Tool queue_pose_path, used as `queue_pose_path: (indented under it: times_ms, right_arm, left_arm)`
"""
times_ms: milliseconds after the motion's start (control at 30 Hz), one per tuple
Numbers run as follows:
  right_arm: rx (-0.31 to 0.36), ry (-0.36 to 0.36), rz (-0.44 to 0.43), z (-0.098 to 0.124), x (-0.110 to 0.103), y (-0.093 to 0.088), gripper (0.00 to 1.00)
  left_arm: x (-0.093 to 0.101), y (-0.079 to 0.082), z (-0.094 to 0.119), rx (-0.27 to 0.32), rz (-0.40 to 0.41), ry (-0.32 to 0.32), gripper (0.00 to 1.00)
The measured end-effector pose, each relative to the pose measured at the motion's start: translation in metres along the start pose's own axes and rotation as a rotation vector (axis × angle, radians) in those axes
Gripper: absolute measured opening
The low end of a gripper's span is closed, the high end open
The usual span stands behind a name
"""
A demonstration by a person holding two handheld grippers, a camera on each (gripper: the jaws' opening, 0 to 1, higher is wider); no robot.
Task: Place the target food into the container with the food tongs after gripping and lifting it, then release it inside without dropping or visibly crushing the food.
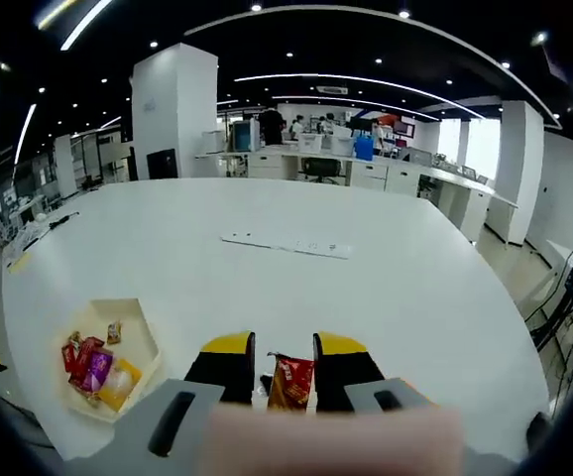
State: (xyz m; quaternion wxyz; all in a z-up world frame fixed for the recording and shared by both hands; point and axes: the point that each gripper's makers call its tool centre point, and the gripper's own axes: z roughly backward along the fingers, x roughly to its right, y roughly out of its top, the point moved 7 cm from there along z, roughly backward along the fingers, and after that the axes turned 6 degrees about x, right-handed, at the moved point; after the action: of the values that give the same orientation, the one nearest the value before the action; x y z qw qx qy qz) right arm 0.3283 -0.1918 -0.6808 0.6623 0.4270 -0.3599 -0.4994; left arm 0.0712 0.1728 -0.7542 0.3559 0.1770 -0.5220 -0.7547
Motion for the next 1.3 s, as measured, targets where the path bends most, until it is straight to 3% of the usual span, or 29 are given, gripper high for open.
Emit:
queue_pose_path:
  times_ms: [400, 1033, 1300]
  right_arm:
    - [-0.001, 0.045, 0.021, -0.006, -0.038, 0.010, 0.22]
    - [-0.006, 0.248, 0.044, -0.047, -0.143, 0.026, 0.22]
    - [-0.007, 0.299, 0.056, -0.056, -0.169, 0.029, 0.22]
  left_arm:
    - [0.001, 0.001, 0.001, 0.010, -0.005, -0.005, 0.99]
    - [-0.002, 0.002, 0.002, 0.022, -0.003, 0.017, 0.98]
    - [-0.002, 0.002, 0.002, 0.025, 0.000, 0.024, 0.97]
